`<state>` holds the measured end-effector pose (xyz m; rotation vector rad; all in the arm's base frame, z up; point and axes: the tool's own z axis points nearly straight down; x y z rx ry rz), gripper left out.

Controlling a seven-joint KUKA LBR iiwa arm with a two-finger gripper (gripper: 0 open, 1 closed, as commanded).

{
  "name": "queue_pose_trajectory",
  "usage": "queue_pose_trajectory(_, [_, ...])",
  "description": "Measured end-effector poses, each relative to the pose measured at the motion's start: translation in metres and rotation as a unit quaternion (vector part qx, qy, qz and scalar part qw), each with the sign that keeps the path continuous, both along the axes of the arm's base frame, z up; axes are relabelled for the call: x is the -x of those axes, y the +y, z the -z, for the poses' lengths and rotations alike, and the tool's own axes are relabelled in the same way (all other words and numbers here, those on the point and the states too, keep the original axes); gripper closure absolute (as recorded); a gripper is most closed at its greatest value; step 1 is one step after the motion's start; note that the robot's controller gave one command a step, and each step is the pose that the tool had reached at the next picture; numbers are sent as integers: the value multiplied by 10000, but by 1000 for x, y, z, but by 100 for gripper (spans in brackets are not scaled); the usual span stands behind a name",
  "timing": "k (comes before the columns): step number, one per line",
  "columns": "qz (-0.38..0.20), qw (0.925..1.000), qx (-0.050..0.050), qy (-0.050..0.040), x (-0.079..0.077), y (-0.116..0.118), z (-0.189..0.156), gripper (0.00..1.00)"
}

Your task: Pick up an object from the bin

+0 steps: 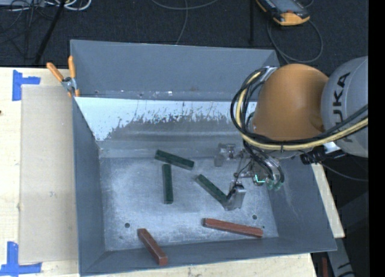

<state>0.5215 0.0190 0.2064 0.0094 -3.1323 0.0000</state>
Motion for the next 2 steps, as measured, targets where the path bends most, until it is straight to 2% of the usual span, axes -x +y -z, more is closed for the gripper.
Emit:
queue_pose_trajectory(1, [1402, 9901, 10, -18, -40, -50, 140, 0])
queue_pose_trajectory(2, [2727, 9621, 16, -27, -26, -19, 137, 0])
